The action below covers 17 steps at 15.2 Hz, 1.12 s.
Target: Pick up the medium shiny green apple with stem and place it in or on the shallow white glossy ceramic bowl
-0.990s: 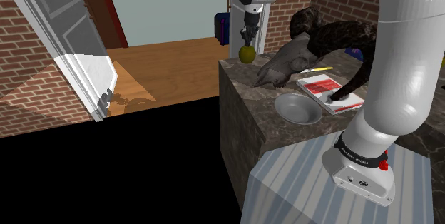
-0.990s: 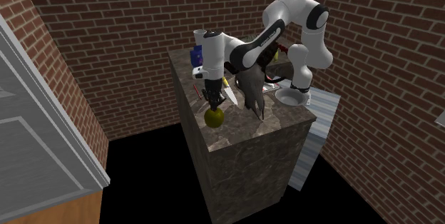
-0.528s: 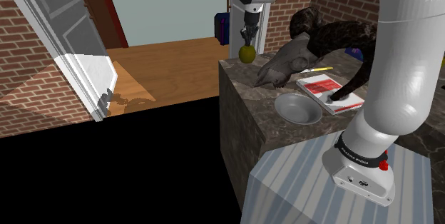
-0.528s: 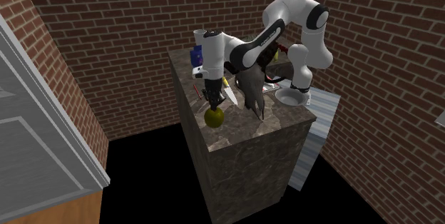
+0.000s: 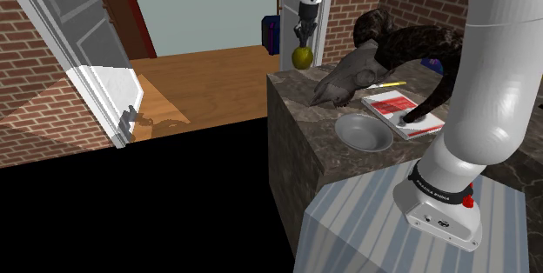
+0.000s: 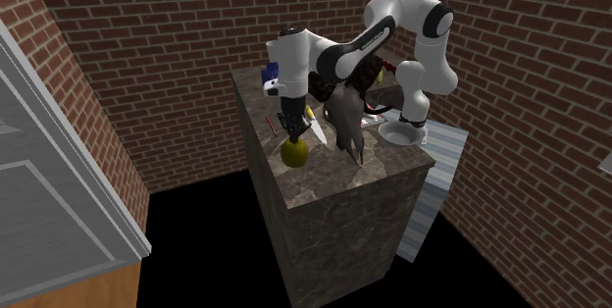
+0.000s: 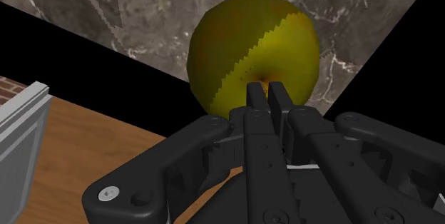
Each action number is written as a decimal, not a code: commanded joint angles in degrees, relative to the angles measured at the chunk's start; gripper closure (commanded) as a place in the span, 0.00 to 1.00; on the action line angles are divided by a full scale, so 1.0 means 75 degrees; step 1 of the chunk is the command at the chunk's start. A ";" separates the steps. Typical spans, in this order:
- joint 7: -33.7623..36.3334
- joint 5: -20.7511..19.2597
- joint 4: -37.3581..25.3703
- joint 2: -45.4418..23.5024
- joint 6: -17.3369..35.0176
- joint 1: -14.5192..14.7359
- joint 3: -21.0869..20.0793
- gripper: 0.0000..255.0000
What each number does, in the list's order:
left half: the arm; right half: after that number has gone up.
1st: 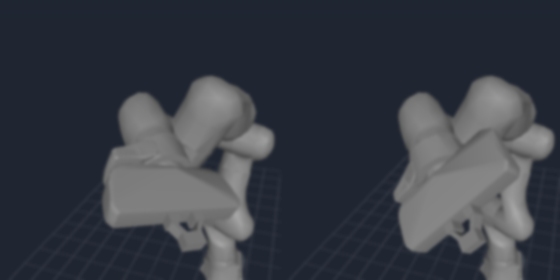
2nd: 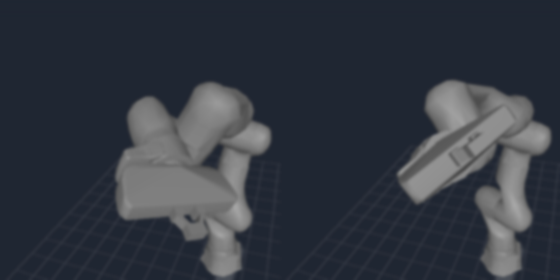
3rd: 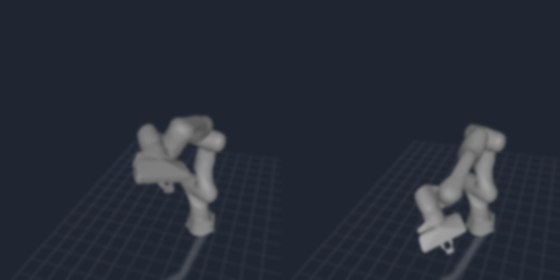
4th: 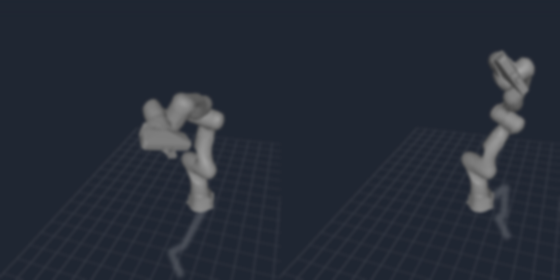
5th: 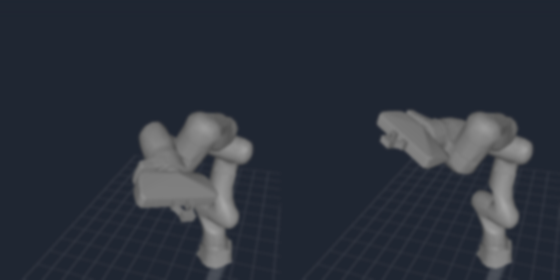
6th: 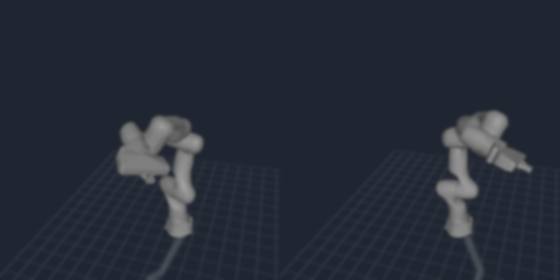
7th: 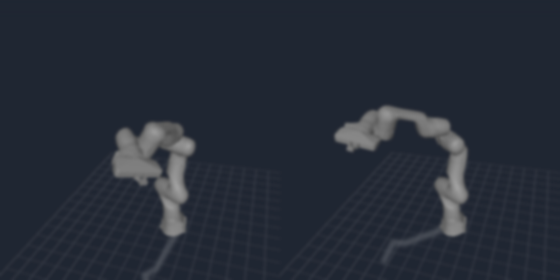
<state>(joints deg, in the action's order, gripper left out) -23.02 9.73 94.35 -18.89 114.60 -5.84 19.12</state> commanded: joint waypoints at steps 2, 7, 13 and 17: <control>0.0029 -0.0037 -0.0225 0.0063 -0.0286 -0.0006 0.0017 1.00; 0.0081 -0.0085 -0.0631 0.0142 -0.0764 -0.0016 0.0037 1.00; 0.0132 -0.0117 -0.1197 0.0179 -0.1362 -0.0043 0.0056 1.00; 0.0297 -0.0356 -0.0410 0.0895 -0.1243 0.0156 0.0068 1.00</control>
<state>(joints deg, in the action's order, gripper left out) -21.40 7.74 89.17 -14.17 105.00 -5.30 19.65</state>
